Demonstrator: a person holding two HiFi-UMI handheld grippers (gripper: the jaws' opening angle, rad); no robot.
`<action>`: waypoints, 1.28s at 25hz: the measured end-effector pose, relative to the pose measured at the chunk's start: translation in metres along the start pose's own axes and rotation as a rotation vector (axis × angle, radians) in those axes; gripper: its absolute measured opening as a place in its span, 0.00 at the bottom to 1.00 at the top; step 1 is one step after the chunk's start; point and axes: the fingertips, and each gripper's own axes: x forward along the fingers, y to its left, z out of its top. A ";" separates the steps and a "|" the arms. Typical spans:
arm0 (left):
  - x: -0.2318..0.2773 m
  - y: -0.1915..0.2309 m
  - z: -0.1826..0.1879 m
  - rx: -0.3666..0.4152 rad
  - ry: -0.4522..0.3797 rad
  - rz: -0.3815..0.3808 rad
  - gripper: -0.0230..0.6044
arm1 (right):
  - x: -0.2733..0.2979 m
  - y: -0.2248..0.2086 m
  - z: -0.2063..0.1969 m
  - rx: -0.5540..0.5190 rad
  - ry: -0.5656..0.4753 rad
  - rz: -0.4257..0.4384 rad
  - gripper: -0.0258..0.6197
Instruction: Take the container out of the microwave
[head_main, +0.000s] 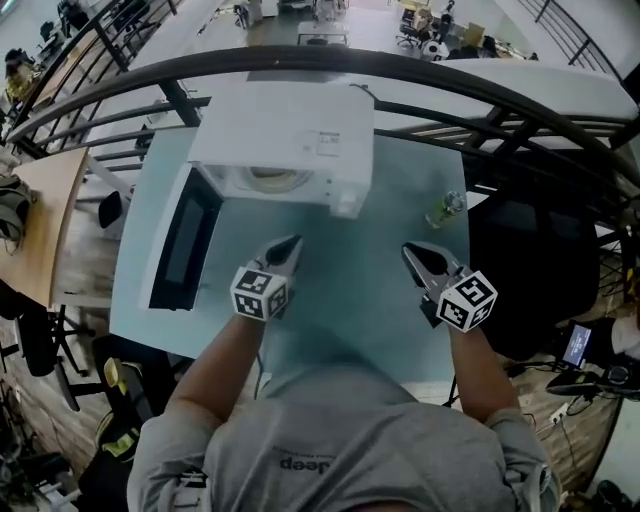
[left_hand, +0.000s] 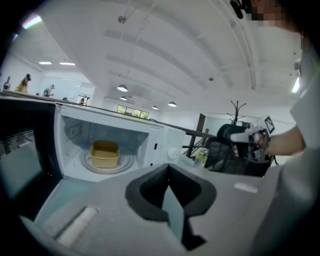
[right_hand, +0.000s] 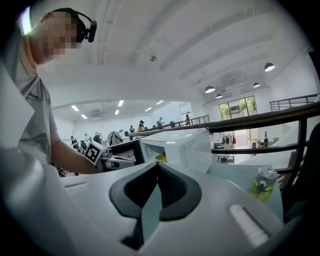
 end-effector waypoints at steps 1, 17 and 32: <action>0.003 0.012 -0.002 -0.002 0.005 0.024 0.07 | 0.007 -0.003 -0.003 0.003 0.002 0.002 0.05; 0.074 0.152 -0.024 -0.020 0.061 0.297 0.26 | 0.080 -0.051 -0.024 0.022 0.013 0.020 0.05; 0.115 0.216 -0.043 -0.047 0.126 0.454 0.64 | 0.090 -0.068 -0.051 0.070 0.041 0.016 0.05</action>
